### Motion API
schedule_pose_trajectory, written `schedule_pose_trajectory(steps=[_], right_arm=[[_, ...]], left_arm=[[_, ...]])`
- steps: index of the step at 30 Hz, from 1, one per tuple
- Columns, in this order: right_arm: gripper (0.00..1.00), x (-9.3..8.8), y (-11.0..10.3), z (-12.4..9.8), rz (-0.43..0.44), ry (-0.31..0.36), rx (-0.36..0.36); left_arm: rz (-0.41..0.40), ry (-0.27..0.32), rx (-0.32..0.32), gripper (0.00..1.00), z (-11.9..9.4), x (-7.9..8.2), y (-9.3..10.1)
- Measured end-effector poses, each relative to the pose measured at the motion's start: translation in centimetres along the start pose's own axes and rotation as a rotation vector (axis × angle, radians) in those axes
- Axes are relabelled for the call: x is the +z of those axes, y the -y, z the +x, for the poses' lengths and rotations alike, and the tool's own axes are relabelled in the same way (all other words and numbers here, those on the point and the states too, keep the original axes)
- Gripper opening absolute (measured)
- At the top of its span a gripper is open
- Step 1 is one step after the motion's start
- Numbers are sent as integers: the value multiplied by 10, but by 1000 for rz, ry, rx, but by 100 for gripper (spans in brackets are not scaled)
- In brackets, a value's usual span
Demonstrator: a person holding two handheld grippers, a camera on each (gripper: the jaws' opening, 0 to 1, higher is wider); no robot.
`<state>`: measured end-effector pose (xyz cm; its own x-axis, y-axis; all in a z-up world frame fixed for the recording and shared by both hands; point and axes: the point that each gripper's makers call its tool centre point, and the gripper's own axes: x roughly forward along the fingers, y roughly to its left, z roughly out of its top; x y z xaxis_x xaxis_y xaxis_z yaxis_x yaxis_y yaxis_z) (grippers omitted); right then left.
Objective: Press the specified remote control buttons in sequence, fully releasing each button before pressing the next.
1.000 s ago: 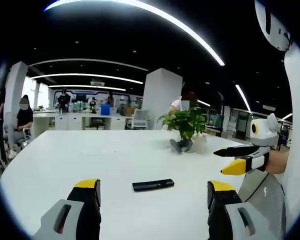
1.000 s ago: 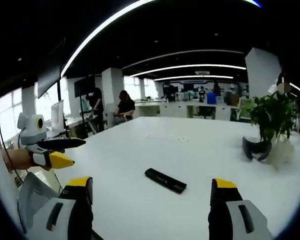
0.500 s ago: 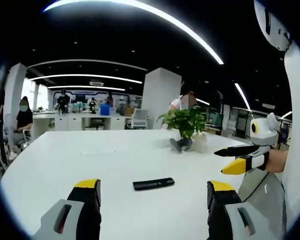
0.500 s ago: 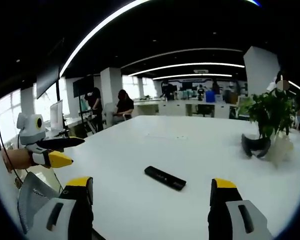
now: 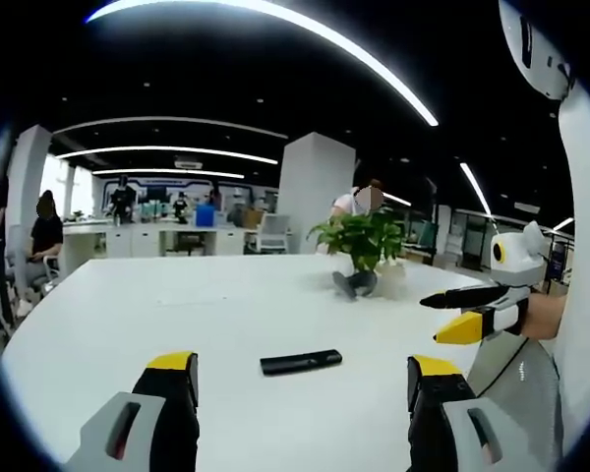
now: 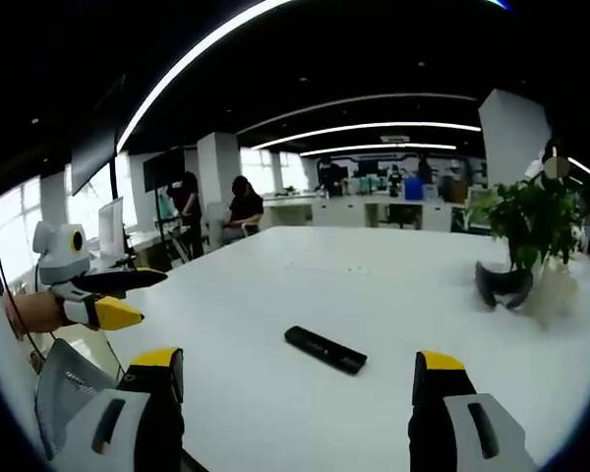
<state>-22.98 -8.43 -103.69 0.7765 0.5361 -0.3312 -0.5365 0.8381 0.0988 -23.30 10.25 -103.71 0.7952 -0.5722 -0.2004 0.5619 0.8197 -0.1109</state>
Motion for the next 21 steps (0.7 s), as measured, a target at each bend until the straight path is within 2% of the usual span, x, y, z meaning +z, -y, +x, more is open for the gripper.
schedule_pose_trajectory(steps=[7,9,21], right_arm=[[96,0,-1,0,-1,-4,3],[96,0,-1,-1,-2,-5,2],[96,2,-2,-2,-9,-1,11]], left_arm=[[-3,-9,-3,91,-3,-5,-4],[-2,-8,-2,91,-1,-1,2],[-1,-4,-1,91,-2,-2,-2]])
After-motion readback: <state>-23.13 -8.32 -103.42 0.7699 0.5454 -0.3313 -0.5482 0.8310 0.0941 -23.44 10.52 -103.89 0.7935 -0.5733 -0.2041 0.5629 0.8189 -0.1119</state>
